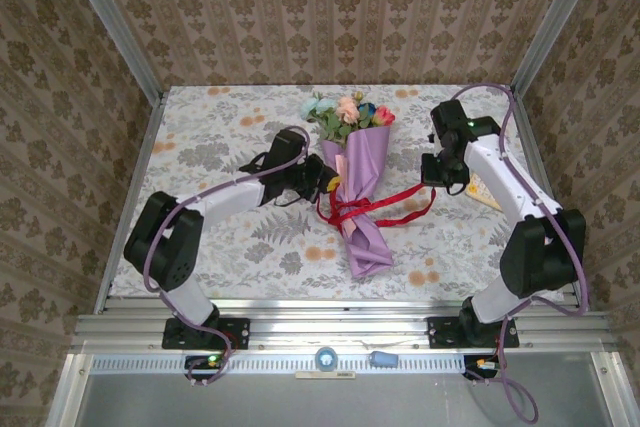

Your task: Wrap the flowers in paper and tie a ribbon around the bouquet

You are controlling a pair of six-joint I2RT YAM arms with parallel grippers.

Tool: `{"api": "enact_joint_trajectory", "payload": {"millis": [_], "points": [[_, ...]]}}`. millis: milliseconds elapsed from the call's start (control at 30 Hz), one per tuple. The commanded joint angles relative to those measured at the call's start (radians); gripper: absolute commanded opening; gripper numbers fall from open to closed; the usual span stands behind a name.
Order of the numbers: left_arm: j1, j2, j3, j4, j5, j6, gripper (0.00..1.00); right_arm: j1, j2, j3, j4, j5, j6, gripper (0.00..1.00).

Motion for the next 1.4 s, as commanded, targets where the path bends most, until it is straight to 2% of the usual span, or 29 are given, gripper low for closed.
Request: {"api": "enact_joint_trajectory", "payload": {"millis": [0, 233, 367, 500, 600, 633, 733, 867, 1067, 1367], "points": [[-0.007, -0.031, 0.038, -0.008, -0.007, -0.028, 0.00, 0.001, 0.034, 0.025, 0.007, 0.048, -0.027, 0.07], [-0.032, -0.037, 0.074, 0.005, -0.005, -0.067, 0.00, 0.001, 0.045, -0.079, 0.092, -0.026, 0.056, 0.35], [-0.044, -0.056, 0.077, -0.032, -0.015, -0.064, 0.00, 0.004, -0.021, -0.140, 0.127, -0.040, 0.137, 0.38], [-0.055, -0.085, 0.048, -0.019, -0.037, -0.082, 0.00, 0.050, -0.115, -0.197, 0.201, -0.081, 0.280, 0.37], [-0.062, -0.105, 0.029, -0.012, -0.057, -0.092, 0.00, 0.125, -0.125, -0.221, 0.262, -0.137, 0.504, 0.26], [-0.065, -0.112, 0.019, -0.008, -0.065, -0.099, 0.00, 0.157, -0.113, -0.225, 0.290, -0.162, 0.593, 0.23], [-0.069, -0.123, -0.007, 0.007, -0.077, -0.115, 0.00, 0.246, -0.049, -0.203, 0.367, -0.218, 0.816, 0.22], [-0.072, -0.132, -0.023, 0.018, -0.084, -0.127, 0.00, 0.333, 0.042, -0.120, 0.402, -0.238, 0.990, 0.23], [-0.074, -0.149, -0.029, 0.021, -0.096, -0.134, 0.00, 0.350, 0.150, -0.120, 0.491, -0.319, 1.156, 0.24], [-0.074, -0.171, -0.047, 0.025, -0.094, -0.145, 0.00, 0.355, 0.222, -0.135, 0.550, -0.346, 1.253, 0.24]]}}
